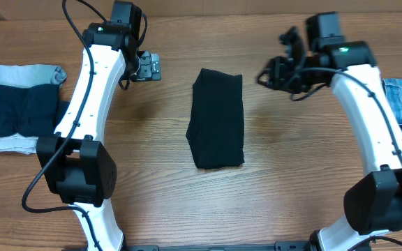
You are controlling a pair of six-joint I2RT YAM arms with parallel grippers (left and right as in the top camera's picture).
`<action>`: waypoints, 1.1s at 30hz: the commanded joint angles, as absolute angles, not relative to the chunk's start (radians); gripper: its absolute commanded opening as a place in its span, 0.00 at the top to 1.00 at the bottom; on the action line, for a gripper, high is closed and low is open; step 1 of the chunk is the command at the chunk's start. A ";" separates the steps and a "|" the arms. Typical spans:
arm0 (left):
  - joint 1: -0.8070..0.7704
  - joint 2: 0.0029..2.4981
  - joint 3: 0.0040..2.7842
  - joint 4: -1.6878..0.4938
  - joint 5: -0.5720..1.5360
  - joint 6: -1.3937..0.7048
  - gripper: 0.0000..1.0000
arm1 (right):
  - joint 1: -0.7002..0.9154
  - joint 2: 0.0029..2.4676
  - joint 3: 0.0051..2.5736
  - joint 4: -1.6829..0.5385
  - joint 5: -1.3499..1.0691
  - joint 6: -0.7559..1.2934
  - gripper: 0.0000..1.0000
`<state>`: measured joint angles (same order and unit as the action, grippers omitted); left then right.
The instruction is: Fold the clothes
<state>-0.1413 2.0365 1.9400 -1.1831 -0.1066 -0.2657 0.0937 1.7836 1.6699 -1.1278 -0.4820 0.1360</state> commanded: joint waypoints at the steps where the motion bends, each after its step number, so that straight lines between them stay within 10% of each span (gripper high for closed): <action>1: -0.138 2.038 1.948 -1.174 -0.135 -0.266 0.00 | 0.061 1.779 1.646 -1.163 -0.381 0.154 0.78; 10: -0.142 2.040 1.932 -1.232 0.228 -0.326 0.00 | 0.070 1.798 1.331 -1.116 -0.270 0.205 0.87; 18: -0.146 2.040 1.467 -0.868 0.763 -0.402 0.00 | -0.019 1.797 1.349 -0.989 -0.287 0.187 0.00; 33: -0.244 2.040 1.356 -0.785 0.559 -0.498 0.00 | -0.102 1.797 1.376 -1.012 -0.498 0.149 0.00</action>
<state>-0.2409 2.0468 1.3624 -0.7841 0.6052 -0.4808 -0.1238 1.8004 1.3628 -1.0084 -0.5175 0.1707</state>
